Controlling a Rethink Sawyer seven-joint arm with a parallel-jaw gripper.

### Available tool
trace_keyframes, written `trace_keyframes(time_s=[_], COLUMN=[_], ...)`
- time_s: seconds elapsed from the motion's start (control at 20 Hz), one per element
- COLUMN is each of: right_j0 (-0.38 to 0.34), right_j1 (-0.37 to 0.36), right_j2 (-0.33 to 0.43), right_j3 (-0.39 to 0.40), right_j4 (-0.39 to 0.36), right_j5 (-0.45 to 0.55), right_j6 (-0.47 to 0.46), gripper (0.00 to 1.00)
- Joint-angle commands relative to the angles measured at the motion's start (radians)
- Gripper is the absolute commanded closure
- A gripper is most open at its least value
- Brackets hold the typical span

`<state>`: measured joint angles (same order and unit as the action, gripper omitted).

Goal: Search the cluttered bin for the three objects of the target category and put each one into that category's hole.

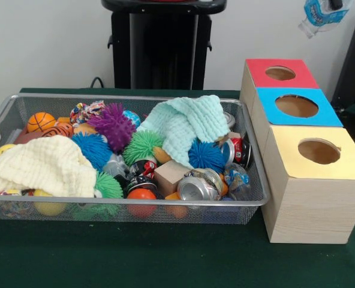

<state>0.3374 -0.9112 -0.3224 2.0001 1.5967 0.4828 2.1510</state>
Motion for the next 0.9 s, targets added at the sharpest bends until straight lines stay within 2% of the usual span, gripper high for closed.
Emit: trace_keyframes(time_s=[0.05,0.15,0.2,0.6,0.9], right_j0=[0.012,0.022,0.032,0.049,0.032], right_j1=[0.049,0.071,0.088,0.152,0.165], right_j2=[0.139,0.139,0.135,0.102,0.083], right_j3=[-0.073,-0.087,-0.091,-0.094,-0.068], right_j4=[0.205,0.257,0.309,0.432,0.418], right_j5=[-0.057,-0.051,-0.036,0.045,0.083], right_j6=[-0.009,-0.048,-0.090,-0.192,-0.243], gripper=[1.00,1.00,1.00,1.00,1.00])
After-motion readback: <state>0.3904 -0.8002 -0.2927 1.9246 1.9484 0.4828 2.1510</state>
